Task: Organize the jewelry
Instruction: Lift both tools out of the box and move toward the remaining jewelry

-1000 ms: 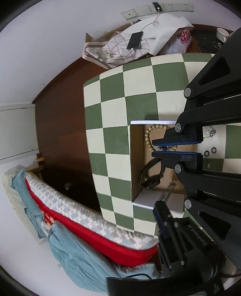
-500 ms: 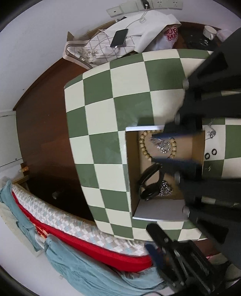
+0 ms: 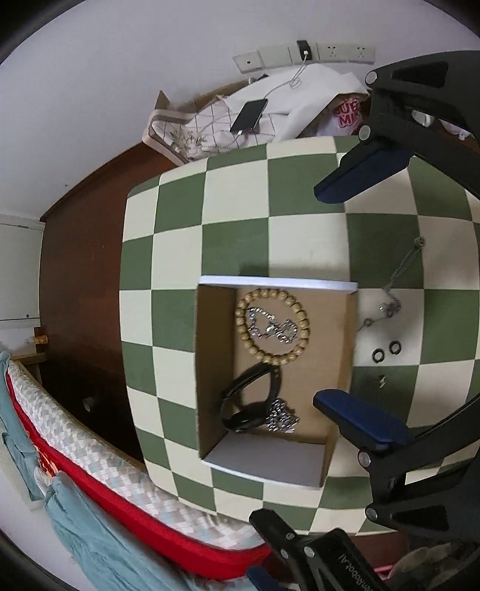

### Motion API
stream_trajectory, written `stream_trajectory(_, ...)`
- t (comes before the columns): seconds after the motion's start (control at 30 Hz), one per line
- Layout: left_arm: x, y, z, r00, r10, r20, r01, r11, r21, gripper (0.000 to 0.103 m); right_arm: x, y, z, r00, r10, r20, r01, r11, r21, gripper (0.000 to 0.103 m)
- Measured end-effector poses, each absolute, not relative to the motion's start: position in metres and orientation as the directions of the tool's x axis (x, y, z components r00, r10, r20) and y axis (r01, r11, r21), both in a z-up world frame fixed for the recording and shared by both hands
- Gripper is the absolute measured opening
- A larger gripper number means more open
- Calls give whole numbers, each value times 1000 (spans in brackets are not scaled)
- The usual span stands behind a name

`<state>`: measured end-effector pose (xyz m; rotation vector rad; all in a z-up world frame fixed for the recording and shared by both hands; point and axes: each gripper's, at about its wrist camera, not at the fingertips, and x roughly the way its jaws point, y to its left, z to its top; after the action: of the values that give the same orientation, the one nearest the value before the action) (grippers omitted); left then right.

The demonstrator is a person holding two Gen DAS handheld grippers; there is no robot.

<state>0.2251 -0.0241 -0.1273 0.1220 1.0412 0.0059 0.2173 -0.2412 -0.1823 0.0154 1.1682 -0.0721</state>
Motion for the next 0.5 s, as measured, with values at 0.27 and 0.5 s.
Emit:
stream_trajectory(0.27, 198, -24, -114, 548, 62, -834, 55, 992, 109, 103, 191, -236, -168, 438, -71, -896, 73, 996, -43, 102)
stream_trajectory(0.5, 169, -18, -92, 599, 71, -797, 24, 994, 106, 103, 160, -229, -138, 518, -89, -851, 76, 995, -58, 102)
